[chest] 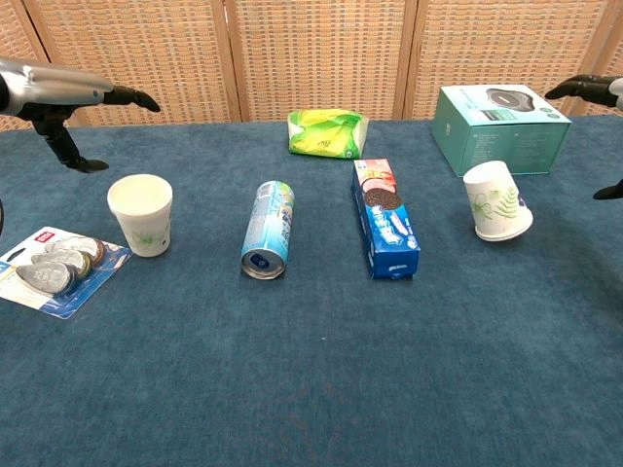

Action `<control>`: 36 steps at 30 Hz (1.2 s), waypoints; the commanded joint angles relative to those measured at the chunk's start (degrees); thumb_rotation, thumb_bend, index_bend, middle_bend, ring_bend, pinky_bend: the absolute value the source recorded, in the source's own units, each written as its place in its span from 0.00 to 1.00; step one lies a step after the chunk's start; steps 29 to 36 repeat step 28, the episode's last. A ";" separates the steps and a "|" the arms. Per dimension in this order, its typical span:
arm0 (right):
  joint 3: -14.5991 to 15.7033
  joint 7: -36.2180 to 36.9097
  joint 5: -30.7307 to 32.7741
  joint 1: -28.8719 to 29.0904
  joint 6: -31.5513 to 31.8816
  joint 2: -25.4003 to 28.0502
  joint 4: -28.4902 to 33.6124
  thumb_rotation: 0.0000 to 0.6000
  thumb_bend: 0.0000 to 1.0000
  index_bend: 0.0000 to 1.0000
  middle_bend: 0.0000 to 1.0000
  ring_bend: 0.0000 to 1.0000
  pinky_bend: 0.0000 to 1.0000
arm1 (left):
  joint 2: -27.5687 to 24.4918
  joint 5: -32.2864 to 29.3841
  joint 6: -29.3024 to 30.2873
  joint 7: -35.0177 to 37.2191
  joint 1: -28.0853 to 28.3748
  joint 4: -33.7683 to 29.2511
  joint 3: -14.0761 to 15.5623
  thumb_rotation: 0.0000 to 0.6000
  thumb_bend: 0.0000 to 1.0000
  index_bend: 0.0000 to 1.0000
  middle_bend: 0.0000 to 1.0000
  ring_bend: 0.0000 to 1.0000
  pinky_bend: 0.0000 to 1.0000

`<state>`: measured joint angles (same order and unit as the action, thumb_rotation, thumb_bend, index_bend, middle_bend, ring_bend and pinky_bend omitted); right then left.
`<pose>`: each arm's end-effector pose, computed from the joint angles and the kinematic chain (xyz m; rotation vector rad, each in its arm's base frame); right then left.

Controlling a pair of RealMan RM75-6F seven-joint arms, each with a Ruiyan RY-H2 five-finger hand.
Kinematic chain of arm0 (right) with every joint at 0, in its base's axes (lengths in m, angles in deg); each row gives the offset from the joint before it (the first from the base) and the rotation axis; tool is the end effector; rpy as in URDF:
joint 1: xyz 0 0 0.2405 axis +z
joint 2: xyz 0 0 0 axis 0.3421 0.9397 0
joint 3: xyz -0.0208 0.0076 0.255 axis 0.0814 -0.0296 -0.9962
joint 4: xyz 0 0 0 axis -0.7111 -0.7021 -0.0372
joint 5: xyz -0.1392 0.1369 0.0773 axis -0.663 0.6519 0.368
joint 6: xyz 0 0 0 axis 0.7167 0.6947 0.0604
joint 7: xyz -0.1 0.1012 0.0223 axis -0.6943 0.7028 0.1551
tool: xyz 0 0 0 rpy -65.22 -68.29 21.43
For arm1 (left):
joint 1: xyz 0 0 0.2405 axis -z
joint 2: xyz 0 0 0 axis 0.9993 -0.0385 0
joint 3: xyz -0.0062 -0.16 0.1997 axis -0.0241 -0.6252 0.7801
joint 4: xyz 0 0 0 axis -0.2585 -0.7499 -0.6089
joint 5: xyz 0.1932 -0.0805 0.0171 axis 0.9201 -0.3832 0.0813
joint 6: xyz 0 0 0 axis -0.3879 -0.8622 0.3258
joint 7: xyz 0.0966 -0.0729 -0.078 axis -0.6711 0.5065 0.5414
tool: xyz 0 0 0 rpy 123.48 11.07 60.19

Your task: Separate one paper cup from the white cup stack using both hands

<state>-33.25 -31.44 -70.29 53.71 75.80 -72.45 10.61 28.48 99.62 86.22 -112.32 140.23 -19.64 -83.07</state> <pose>-0.2555 -0.3571 0.0909 1.6283 -0.7631 0.8351 -0.1650 0.3869 0.0824 -1.8769 -0.8194 -0.5496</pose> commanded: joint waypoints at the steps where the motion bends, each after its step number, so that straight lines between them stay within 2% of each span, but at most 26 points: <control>1: 0.30 -1.66 -1.33 -2.33 4.04 3.07 5.29 1.00 0.05 0.00 0.00 0.00 0.10 | -2.06 1.37 2.38 1.93 -1.33 -2.51 -0.62 1.00 0.39 0.00 0.00 0.00 0.00; 8: 2.89 0.45 -7.00 -8.48 13.29 7.56 11.83 1.00 0.01 0.00 0.00 0.00 0.06 | -9.65 8.22 10.81 9.09 -8.92 -10.34 -0.04 1.00 0.37 0.00 0.00 0.00 0.00; 12: 5.22 2.62 -11.15 -12.85 19.57 8.61 11.95 1.00 0.00 0.00 0.00 0.00 0.03 | -12.79 15.23 20.20 15.22 -16.68 -13.14 1.68 1.00 0.37 0.00 0.00 0.00 0.00; 17: 7.22 5.78 -15.23 -17.72 26.90 7.47 9.27 1.00 0.00 0.00 0.00 0.00 0.00 | -12.84 23.04 31.98 23.46 -26.61 -13.19 4.59 1.00 0.37 0.00 0.00 0.00 0.00; 23: 8.75 6.17 -18.85 -22.39 34.02 4.76 5.77 1.00 0.00 0.00 0.00 0.00 0.00 | -10.27 29.03 41.13 28.05 -35.32 -11.67 8.26 1.00 0.37 0.00 0.00 0.00 0.00; 28: 9.38 6.86 -20.93 -24.99 37.61 2.92 3.36 1.00 0.00 0.00 0.00 0.00 0.00 | -8.85 32.49 43.96 30.33 -39.17 -10.31 10.00 1.00 0.37 0.00 0.00 0.00 0.00; 36: 9.38 6.86 -20.93 -24.99 37.61 2.92 3.36 1.00 0.00 0.00 0.00 0.00 0.00 | -8.85 32.49 43.96 30.33 -39.17 -10.31 10.00 1.00 0.37 0.00 0.00 0.00 0.00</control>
